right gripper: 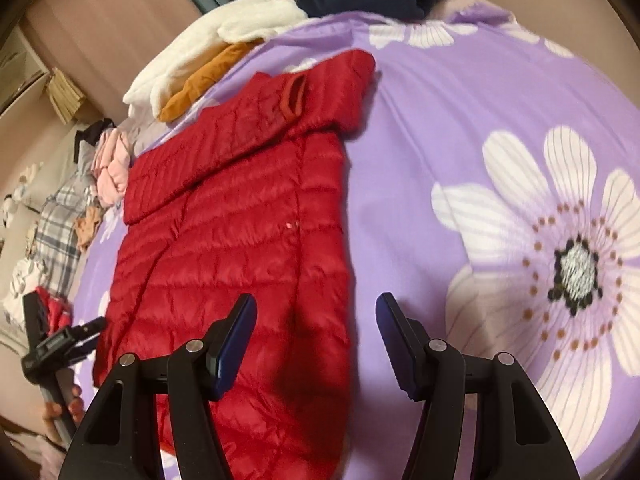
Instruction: Fold large clothes
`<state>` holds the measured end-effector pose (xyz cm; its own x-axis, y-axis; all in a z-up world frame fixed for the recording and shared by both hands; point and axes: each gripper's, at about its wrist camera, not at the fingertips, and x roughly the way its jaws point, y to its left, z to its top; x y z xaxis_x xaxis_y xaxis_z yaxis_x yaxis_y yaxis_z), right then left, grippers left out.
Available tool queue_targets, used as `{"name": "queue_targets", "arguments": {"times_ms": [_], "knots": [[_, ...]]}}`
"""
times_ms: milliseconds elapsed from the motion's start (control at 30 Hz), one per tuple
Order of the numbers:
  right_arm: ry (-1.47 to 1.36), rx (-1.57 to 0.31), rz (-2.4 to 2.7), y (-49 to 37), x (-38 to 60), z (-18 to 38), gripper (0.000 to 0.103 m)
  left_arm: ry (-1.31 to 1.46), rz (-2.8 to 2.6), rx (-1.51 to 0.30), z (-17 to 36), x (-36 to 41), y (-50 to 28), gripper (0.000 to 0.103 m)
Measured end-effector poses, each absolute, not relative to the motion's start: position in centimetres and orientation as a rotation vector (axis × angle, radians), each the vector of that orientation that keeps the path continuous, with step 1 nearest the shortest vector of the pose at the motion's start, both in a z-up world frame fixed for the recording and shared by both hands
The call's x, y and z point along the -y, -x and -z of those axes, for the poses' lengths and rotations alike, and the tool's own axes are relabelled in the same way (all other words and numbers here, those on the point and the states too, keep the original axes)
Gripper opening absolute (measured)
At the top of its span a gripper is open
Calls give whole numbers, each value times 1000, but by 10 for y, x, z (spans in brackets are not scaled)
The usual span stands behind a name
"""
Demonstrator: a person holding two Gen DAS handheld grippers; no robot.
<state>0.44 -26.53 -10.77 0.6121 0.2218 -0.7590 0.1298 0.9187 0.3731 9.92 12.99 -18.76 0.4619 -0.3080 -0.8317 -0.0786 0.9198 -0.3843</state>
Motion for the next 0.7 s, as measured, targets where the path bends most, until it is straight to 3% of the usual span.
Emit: {"name": "queue_targets", "arguments": {"times_ms": [700], "knots": [[-508,-999,-189,15,247,130,61,544,297,-1102,195,-142,-83,93]]}}
